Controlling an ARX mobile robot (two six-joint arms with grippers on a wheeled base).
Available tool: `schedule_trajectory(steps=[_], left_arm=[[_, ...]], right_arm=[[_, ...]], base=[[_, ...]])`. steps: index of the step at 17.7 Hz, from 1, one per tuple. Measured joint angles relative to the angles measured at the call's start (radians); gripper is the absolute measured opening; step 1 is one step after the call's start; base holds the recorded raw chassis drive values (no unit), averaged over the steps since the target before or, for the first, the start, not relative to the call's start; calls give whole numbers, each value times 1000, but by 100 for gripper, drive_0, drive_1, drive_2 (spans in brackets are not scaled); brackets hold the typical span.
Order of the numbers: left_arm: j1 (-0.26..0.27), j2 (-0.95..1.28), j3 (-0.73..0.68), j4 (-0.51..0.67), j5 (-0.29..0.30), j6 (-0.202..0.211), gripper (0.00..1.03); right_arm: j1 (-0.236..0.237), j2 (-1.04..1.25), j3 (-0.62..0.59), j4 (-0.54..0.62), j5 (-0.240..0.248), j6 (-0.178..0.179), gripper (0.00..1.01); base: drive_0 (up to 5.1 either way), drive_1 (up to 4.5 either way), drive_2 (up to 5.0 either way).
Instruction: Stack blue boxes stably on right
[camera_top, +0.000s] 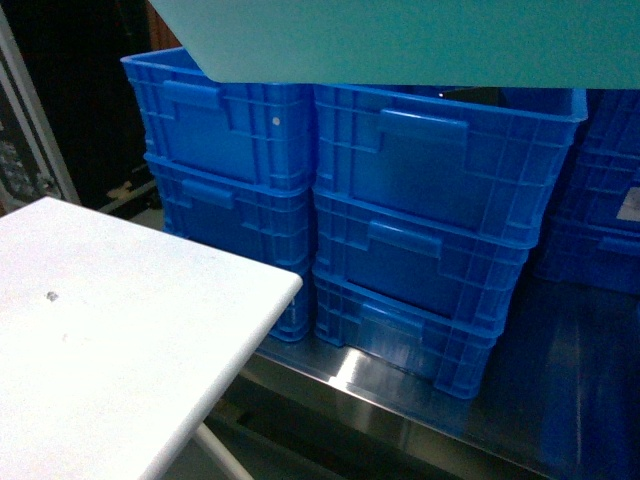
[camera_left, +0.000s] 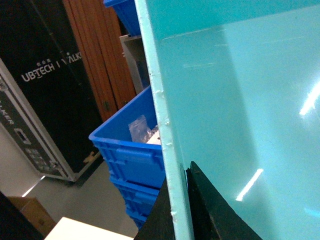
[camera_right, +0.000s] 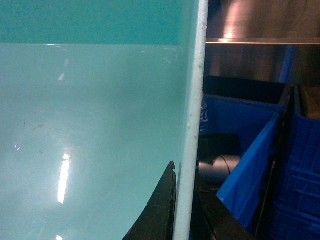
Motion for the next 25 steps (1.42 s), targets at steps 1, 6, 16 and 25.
schedule_trajectory(steps=[1,6,16,25], left_arm=[[0,0,0,0,0,0,2],[0,0,0,0,0,0,2],[0,0,0,2,2,0,2],[-2,-1,-1,-1,3,0,2]], right_arm=[[0,0,0,0,0,0,7],[0,0,0,0,0,0,7],[0,-5,-1,2,1,1,7],[-6,-6,-2,-3,0,1,7]], base=[[-161,-161,-161],[-162,-162,-162],[156,-471,-164],[304,-555,-191]])
